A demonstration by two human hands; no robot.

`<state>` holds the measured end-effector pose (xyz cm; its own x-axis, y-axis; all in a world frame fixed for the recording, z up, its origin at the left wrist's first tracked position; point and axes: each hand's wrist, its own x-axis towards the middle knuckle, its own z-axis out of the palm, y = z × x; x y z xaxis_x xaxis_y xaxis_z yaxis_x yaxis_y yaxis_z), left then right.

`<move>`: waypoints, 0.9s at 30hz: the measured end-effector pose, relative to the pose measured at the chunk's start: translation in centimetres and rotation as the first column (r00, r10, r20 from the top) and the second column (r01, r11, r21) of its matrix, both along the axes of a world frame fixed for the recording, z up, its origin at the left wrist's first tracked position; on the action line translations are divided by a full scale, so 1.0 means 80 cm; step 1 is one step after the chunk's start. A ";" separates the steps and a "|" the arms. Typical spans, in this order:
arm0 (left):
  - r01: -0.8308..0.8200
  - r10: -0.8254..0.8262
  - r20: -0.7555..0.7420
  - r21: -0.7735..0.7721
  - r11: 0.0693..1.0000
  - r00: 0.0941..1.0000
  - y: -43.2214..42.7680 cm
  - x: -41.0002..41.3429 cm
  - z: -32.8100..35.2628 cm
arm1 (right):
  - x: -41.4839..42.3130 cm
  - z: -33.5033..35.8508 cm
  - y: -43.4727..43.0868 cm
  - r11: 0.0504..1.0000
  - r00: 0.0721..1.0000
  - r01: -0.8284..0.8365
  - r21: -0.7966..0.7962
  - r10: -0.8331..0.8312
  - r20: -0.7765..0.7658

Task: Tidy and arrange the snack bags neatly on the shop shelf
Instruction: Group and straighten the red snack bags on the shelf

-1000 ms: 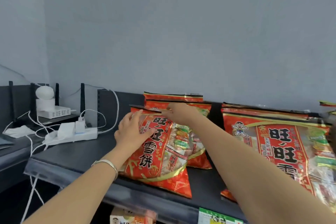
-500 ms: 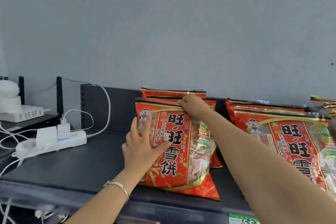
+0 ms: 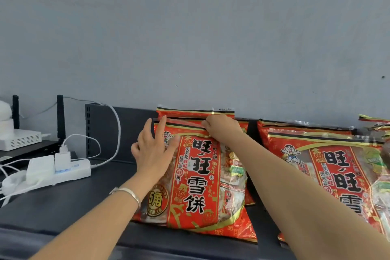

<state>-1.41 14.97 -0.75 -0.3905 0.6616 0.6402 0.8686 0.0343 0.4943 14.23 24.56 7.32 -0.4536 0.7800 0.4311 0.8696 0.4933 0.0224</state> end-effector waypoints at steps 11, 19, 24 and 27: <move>-0.084 0.031 -0.270 -0.189 0.978 0.962 0.090 -0.022 0.100 | 0.006 0.024 0.061 0.990 0.999 -0.039 0.132 0.036 0.023; -0.104 0.035 -0.220 -0.310 0.945 0.975 0.118 -0.029 0.099 | -0.019 0.011 0.089 0.986 0.988 -0.151 0.070 0.147 0.053; 0.002 -0.029 -0.095 -0.271 0.962 0.995 0.129 -0.038 0.091 | -0.021 0.008 0.092 0.988 0.992 -0.128 0.084 0.129 -0.003; 0.038 -0.062 -0.115 -0.197 0.980 0.991 0.132 -0.049 0.093 | -0.030 0.012 0.087 0.994 0.990 -0.109 0.026 0.111 -0.083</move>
